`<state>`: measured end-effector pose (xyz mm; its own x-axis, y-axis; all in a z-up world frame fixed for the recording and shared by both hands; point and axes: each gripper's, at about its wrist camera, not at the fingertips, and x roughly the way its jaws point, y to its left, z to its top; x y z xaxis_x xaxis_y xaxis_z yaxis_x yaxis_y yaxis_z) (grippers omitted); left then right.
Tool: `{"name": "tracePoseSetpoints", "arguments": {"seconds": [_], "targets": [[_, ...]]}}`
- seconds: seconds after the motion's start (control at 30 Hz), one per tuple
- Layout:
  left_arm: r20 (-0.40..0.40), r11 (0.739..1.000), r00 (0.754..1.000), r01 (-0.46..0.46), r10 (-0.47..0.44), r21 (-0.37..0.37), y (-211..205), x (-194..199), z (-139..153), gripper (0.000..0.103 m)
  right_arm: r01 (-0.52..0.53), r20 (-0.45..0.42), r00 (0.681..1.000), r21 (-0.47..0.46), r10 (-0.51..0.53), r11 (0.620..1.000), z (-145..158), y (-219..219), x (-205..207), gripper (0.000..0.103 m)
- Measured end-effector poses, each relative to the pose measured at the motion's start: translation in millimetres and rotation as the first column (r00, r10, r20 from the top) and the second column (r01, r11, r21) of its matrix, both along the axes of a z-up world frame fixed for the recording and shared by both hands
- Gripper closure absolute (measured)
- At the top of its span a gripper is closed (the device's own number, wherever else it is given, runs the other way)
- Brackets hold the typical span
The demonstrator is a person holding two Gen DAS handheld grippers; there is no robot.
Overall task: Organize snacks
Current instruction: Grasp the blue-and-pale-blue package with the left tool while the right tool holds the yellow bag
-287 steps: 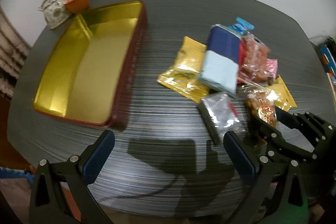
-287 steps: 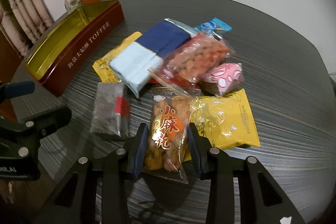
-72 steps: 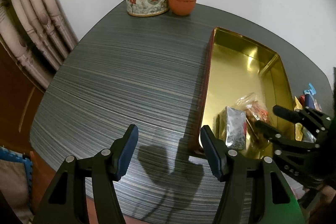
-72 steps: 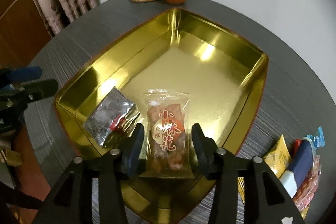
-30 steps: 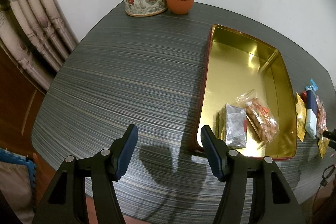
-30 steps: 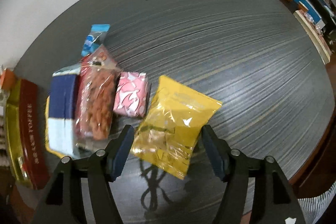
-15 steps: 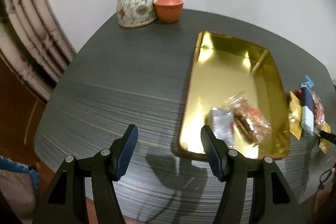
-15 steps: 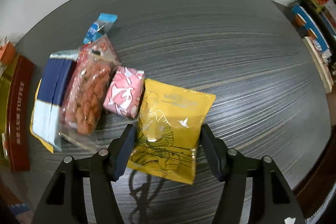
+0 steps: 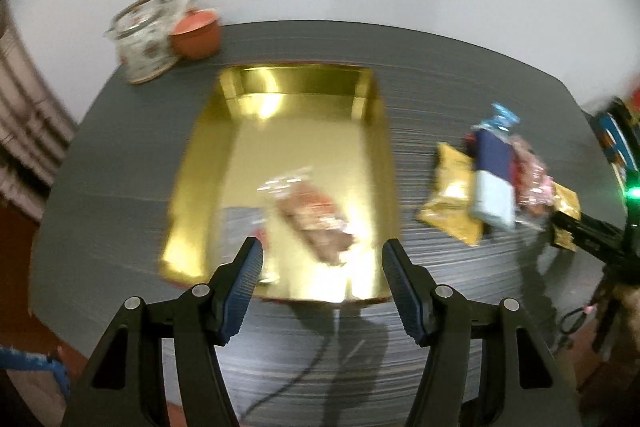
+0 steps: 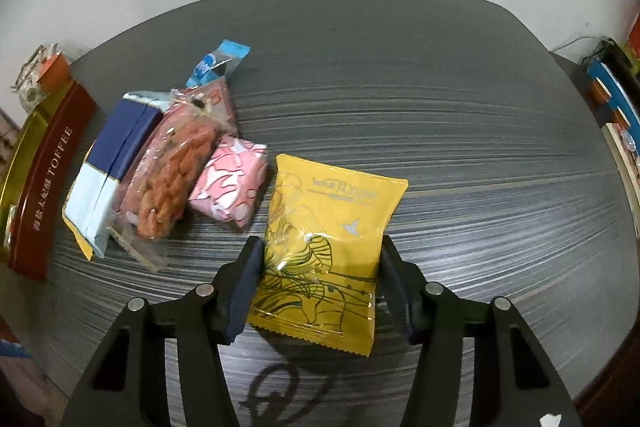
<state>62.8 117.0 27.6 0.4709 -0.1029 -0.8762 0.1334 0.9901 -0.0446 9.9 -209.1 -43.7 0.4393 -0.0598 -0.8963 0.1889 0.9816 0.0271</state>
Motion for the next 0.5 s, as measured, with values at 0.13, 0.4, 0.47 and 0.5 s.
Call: {"name": "tracePoseSetpoints", "arguments": {"seconds": [0.13, 0.4, 0.47, 0.5], "targets": [[-0.018, 0.997, 0.998, 0.067, -0.068, -0.025, -45.6, 12.5, -4.8, 0.040, 0.006, 0.026, 1.000, -0.002, -0.006, 1.000, -2.4, -6.3, -5.8, 0.051], [-0.065, 0.987, 0.987, 0.142, -0.147, -0.076, -113.8, 44.6, -21.4, 0.040, -0.023, 0.035, 0.999, -0.012, 0.024, 1.000, 0.9, -0.6, 1.9, 0.050], [-0.063, 0.986, 0.985, 0.156, -0.160, -0.065, -128.8, 54.3, -23.9, 0.040, -0.024, 0.037, 0.999, -0.012, 0.024, 1.000, 1.9, -6.2, 9.4, 0.050], [-0.069, 0.985, 0.984, 0.162, -0.165, -0.059, -134.3, 57.8, -25.1, 0.040, -0.027, 0.035, 0.999, -0.014, 0.027, 1.000, 1.5, -6.3, 9.8, 0.050]]}}
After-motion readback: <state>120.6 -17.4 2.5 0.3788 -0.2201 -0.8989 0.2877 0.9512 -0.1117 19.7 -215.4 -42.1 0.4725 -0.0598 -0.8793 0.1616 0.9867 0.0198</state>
